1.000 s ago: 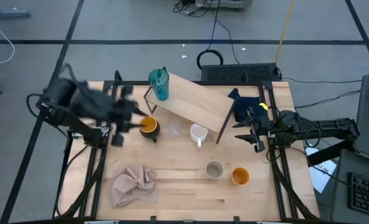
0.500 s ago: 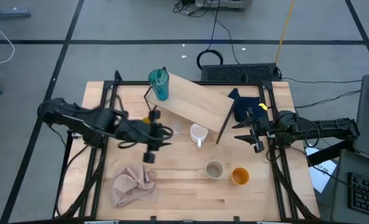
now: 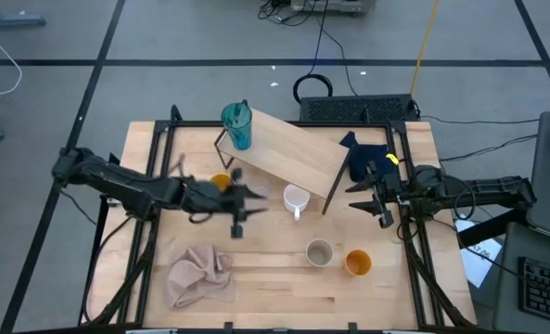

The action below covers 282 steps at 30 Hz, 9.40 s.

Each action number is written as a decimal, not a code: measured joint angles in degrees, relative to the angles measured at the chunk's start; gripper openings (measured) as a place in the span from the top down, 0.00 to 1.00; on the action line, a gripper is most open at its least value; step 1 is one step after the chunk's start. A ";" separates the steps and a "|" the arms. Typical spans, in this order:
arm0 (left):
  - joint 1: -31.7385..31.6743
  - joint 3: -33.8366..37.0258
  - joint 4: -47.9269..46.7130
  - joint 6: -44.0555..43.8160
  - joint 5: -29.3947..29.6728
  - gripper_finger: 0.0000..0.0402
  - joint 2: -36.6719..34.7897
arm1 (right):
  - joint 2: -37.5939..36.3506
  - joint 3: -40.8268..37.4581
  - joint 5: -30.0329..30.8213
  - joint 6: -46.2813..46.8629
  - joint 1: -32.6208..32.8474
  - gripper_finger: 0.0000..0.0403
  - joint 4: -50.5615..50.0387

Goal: Stack small to large cups/mugs on shelf
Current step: Put the mug on the shelf

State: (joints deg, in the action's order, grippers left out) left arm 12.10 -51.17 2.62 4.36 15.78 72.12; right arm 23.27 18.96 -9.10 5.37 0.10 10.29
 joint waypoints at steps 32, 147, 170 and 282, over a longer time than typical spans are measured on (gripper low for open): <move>11.52 37.38 0.89 -7.37 13.34 0.66 -51.72 | 3.82 0.00 0.44 -1.49 0.00 0.55 6.69; 7.52 16.14 -29.42 -39.37 8.09 0.60 -21.85 | 20.63 0.04 4.55 -6.45 6.75 0.55 31.90; 25.63 16.20 -28.28 -66.30 37.98 0.60 2.97 | 20.61 0.04 4.55 -9.30 6.75 0.55 31.88; 21.72 16.19 0.35 -41.93 42.22 0.94 7.05 | 20.46 0.00 4.55 -9.51 6.75 0.55 31.91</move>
State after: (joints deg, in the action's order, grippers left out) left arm 33.82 -34.98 2.97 -37.57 58.01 79.17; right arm 43.72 18.96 -4.56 -4.14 6.85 42.19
